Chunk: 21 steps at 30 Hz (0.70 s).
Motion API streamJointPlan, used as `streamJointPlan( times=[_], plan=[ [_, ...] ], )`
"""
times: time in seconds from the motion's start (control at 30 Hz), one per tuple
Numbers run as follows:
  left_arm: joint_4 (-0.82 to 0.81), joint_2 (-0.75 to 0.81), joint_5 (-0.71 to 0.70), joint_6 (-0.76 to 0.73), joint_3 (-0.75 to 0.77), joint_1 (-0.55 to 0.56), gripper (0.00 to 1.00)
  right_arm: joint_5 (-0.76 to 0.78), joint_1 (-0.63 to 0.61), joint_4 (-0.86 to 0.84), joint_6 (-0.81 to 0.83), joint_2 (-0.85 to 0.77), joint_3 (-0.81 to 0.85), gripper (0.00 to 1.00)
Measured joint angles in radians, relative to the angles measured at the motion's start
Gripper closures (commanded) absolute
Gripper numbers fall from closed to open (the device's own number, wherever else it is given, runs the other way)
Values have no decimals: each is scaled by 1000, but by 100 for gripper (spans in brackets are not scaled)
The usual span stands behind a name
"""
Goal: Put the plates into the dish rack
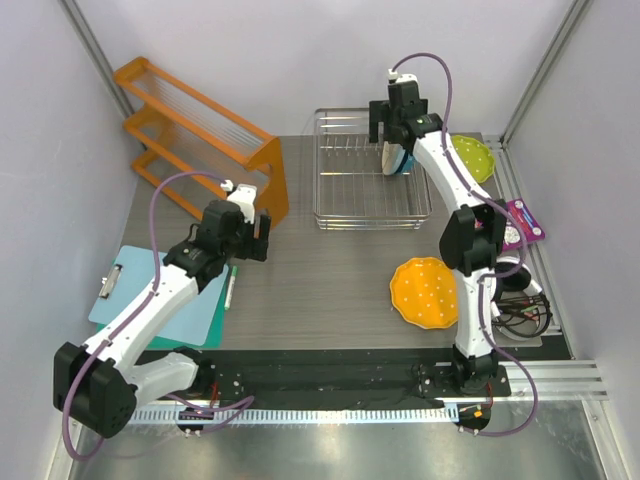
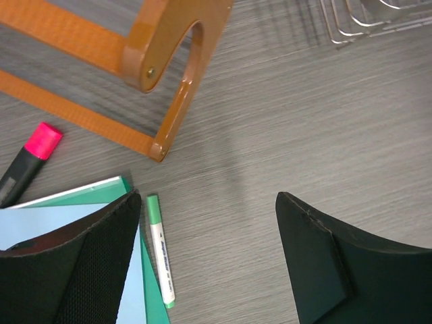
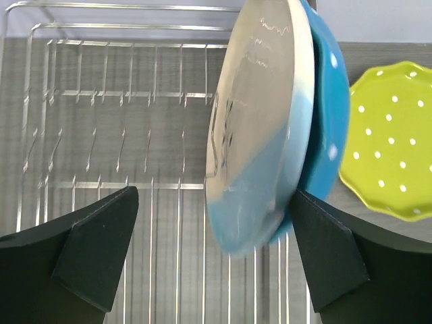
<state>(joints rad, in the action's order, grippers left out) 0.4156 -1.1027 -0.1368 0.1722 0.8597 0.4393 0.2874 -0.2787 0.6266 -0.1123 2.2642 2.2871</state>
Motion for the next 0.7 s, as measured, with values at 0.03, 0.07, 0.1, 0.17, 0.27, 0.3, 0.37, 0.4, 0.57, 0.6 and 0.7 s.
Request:
streamJointPlan(
  times=[0.03,0.07,0.1,0.17,0.27,0.3,0.37,0.4,0.57,0.6,0.7],
  plan=[
    [0,0,13,-8,0,2,19,-11,-1,-3,8,-30,-29,0],
    [-2,2,25,-20,0,4,19,-24,-1,1,18,-69,-63,0],
    [-2,5,34,-26,0,5,19,-41,0,3,28,-119,-101,0],
    [-7,21,52,-50,-6,11,19,-84,0,-2,51,-247,-206,0],
    [-22,80,63,-84,-35,17,19,-161,4,-30,97,-481,-394,23],
    [-24,101,63,-95,-44,17,18,-214,7,-47,128,-596,-504,31],
    [-29,131,61,-109,-55,18,18,-305,8,-28,203,-777,-664,66],
    [-32,140,59,-113,-59,18,18,-340,8,-17,236,-833,-723,79],
    [-41,164,47,-128,-74,18,19,-493,5,139,477,-976,-1033,99],
    [-41,165,45,-129,-77,18,18,-506,5,169,515,-965,-1070,99],
    [-40,166,33,-127,-82,18,19,-533,5,248,647,-889,-1215,99]
  ],
)
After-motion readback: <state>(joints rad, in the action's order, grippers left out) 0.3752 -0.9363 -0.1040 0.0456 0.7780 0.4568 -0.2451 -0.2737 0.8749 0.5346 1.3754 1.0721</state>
